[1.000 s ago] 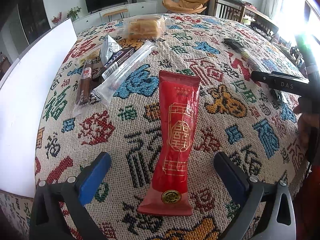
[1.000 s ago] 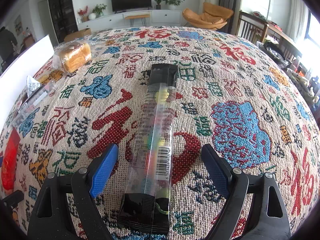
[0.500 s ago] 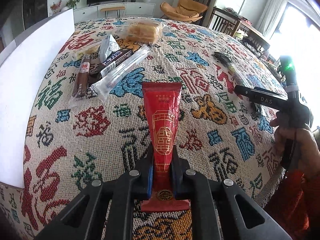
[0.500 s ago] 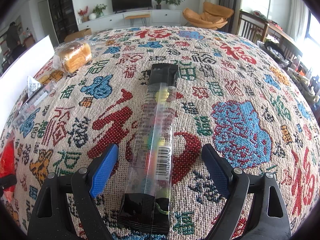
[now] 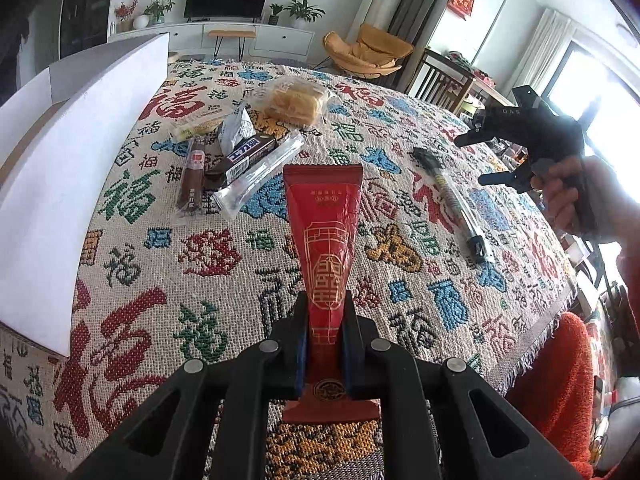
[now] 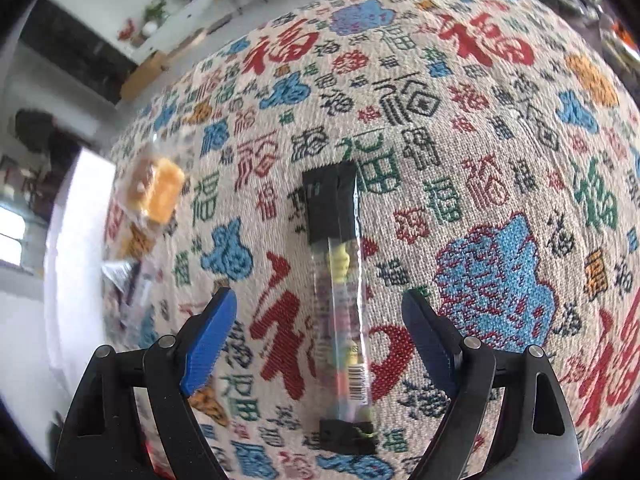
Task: Organize snacks
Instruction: 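Carry both packs over the white box and open both grippers to drop them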
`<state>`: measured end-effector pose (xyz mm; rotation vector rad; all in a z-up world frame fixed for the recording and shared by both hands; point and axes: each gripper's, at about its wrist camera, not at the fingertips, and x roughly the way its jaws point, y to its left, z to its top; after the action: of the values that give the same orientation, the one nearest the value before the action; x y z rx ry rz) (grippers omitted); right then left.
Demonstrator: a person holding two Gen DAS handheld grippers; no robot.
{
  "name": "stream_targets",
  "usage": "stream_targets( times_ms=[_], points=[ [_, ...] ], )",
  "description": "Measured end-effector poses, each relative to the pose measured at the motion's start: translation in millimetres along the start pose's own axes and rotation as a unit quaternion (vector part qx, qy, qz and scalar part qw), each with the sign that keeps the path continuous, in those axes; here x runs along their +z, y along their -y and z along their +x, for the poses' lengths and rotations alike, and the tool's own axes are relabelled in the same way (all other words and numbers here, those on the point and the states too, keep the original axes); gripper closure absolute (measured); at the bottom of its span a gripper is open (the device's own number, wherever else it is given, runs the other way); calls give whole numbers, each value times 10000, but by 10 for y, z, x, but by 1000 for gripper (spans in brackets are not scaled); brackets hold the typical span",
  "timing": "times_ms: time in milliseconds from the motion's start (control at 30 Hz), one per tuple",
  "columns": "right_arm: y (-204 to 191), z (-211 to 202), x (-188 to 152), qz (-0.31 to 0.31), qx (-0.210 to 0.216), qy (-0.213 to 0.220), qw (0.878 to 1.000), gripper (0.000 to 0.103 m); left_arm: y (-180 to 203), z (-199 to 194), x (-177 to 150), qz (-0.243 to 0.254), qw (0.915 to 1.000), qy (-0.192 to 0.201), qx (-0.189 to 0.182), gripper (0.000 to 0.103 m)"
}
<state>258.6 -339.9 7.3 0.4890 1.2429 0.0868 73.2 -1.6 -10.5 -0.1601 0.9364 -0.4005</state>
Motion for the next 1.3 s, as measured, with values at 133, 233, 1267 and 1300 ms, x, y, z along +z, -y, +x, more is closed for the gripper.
stream_targets(
  times_ms=[133, 233, 1267, 1300],
  points=[
    [-97, 32, 124, 128, 1, -167, 9998, 17, 13, -23, 27, 5, 10000, 32, -36, 91],
    [-325, 190, 63, -515, -603, -260, 9965, 19, 17, -57, 19, -8, 10000, 60, -44, 91],
    [-1493, -383, -742, -1868, 441, -262, 9811, 89, -847, -1457, 540, -1060, 9857, 1244, -406, 91],
    [-1725, -477, -762, -2023, 610, -181, 9773, 89, -988, -1610, 606, -1093, 9844, 1354, -249, 91]
  ],
)
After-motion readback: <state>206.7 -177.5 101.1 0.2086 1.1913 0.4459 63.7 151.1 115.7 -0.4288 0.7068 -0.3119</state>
